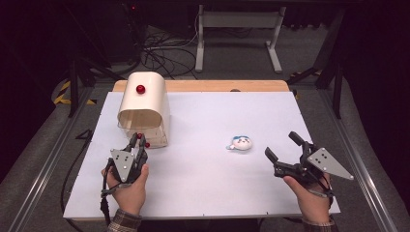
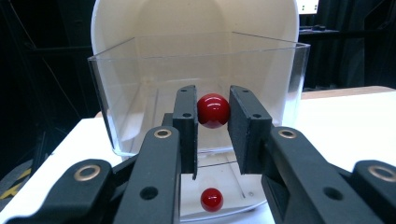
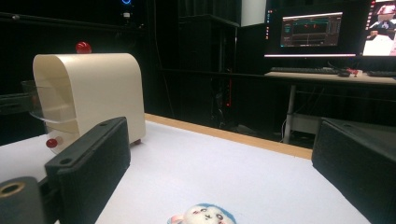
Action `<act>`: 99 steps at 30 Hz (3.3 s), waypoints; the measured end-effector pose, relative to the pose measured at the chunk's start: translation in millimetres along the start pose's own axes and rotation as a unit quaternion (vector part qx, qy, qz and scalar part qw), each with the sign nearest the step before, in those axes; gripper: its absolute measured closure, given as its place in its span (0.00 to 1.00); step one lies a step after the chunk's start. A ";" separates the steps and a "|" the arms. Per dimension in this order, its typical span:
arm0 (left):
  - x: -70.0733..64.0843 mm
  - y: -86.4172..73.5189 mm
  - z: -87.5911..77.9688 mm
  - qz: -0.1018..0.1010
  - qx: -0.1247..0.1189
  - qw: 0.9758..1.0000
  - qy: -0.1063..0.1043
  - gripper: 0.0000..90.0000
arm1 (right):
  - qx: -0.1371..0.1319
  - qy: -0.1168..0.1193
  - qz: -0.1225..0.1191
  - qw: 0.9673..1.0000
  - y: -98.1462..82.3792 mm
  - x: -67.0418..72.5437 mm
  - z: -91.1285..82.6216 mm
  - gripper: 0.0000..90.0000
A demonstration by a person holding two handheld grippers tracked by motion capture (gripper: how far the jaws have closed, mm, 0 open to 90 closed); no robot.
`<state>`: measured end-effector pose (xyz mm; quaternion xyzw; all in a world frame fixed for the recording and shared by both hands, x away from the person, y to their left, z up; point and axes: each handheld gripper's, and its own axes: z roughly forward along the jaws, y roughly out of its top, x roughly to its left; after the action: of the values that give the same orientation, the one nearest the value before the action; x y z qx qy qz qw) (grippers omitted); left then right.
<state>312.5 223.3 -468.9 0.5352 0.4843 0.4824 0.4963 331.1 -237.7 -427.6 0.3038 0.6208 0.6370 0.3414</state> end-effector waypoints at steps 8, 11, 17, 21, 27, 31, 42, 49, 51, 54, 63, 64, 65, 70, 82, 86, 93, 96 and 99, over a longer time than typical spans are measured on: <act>0.3 -0.9 -5.3 0.000 0.000 1.000 -0.004 0.82 | 0.001 0.002 0.002 1.000 -0.3 1.1 1.0 0.06; 1.3 -0.8 -7.8 0.001 0.000 1.000 -0.007 0.82 | 0.000 0.001 0.002 1.000 0.5 0.2 -0.3 0.06; 1.9 -1.1 -10.8 -0.004 -0.001 1.000 -0.014 0.82 | 0.002 0.002 -0.001 1.000 0.5 -0.1 -0.4 0.06; 2.8 -1.2 -13.0 -0.003 -0.001 1.000 -0.016 0.82 | 0.003 0.002 -0.003 1.000 0.3 0.5 0.3 0.06; 4.0 -1.2 -16.2 -0.011 0.000 1.000 -0.023 0.82 | 0.003 0.002 -0.003 1.000 0.2 0.7 0.3 0.06; 4.1 -1.2 -18.5 -0.010 0.000 1.000 -0.024 0.82 | 0.004 0.003 -0.002 1.000 0.0 1.2 0.7 0.06; 4.8 -0.8 -21.8 -0.009 -0.003 1.000 -0.026 0.82 | 0.005 0.005 0.000 1.000 0.1 2.0 1.1 0.06; 6.1 -0.5 -21.7 -0.003 -0.007 1.000 -0.030 0.74 | 0.007 0.008 -0.002 1.000 -0.5 2.2 1.8 0.07; 6.4 0.4 -21.7 -0.002 -0.007 0.999 -0.032 0.65 | 0.006 0.007 -0.001 1.000 -0.5 1.8 1.6 0.07; 6.7 0.1 -21.8 0.003 -0.007 1.000 -0.029 0.64 | 0.006 0.006 -0.001 1.000 -0.5 1.1 1.3 0.07; 6.7 -0.2 -22.2 0.007 -0.009 1.000 -0.024 0.61 | 0.006 0.006 -0.002 1.000 -0.6 1.0 1.3 0.06; 7.1 0.2 -22.2 0.006 -0.009 1.000 -0.023 0.57 | 0.007 0.006 0.001 1.000 -0.7 1.1 1.3 0.06; 7.9 0.7 -22.5 0.005 -0.010 1.000 -0.025 0.53 | 0.007 0.006 0.001 1.000 -0.8 1.1 1.3 0.06; 10.6 3.5 -23.4 0.011 -0.015 1.000 -0.021 0.40 | 0.006 0.006 0.001 1.000 -0.9 0.8 1.2 0.06; 25.2 8.5 -23.0 -0.001 -0.022 0.999 -0.028 0.22 | 0.009 0.007 0.001 1.000 -2.5 1.4 2.6 0.06; 32.8 11.3 -23.2 -0.007 -0.023 0.999 -0.028 0.17 | 0.010 0.007 0.002 1.000 -2.9 1.9 3.2 0.06; 40.0 13.4 -22.2 -0.003 -0.026 0.999 -0.036 0.13 | 0.015 0.010 -0.002 1.000 -3.8 2.4 4.3 0.06; 42.0 14.8 -22.7 0.001 -0.030 0.999 -0.031 0.10 | 0.017 0.012 -0.005 1.000 -4.2 2.7 5.1 0.05; 44.3 16.0 -23.2 0.002 -0.032 0.999 -0.033 0.10 | 0.020 0.014 -0.001 1.000 -4.5 3.7 5.7 0.05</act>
<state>292.9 268.3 -450.4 0.5353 0.4511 0.4808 0.5281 333.8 -231.4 -432.0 0.3012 0.6382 0.6283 0.3274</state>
